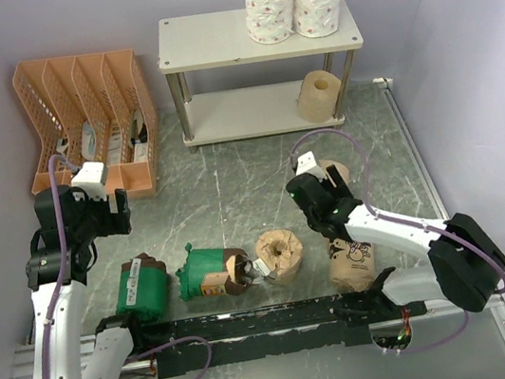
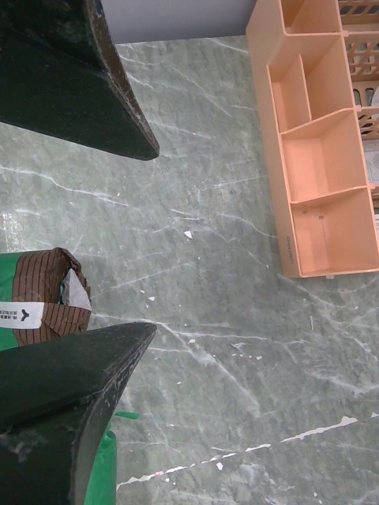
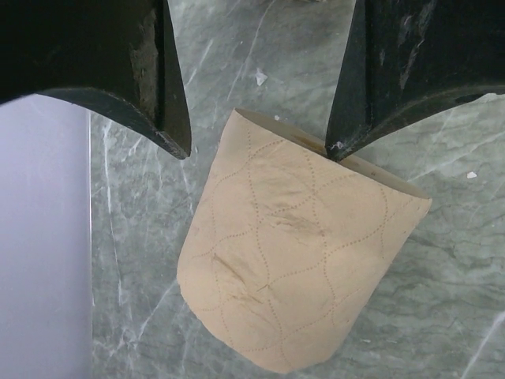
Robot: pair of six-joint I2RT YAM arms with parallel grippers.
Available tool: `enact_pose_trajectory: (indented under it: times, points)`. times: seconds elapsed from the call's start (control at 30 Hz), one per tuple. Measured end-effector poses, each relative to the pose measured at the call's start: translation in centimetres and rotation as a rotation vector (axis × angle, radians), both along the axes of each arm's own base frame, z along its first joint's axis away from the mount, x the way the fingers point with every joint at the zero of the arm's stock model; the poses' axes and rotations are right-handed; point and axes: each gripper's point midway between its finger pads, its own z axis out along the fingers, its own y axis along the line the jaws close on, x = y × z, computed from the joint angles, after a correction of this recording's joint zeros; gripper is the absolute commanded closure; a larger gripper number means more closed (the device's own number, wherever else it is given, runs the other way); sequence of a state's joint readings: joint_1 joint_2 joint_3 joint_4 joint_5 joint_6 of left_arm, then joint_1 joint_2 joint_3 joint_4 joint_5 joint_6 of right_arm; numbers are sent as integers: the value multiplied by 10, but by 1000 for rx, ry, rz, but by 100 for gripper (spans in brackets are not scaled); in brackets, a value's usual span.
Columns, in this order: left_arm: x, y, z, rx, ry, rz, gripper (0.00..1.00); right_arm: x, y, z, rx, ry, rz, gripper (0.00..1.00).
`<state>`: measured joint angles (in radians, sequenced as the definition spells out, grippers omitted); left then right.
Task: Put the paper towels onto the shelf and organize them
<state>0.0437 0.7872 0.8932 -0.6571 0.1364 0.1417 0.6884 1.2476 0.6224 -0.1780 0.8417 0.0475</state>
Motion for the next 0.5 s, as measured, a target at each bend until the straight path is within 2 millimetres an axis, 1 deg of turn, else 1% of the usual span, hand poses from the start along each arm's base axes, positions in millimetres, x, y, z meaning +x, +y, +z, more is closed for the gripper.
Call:
enact_pose_trajectory:
  times: [0.03,0.13,0.27,0.3,0.43,0.5]
  points:
    - [0,0,0,0,0,0,5,0,-1,-2,-4,5,-2,40]
    - [0,0,0,0,0,0,5,1,-2,-8,-17,28,-4,68]
    - [0,0,0,0,0,0,5,1,-4,-15,-35,57,-3,97]
    - [0,0,0,0,0,0,5,1,-3,-15,-29,55,-4,100]
    - [0,0,0,0,0,0,5,2,0,-10,5,42,1,100]
    - [0,0,0,0,0,0,5,1,3,-3,51,23,4,100]
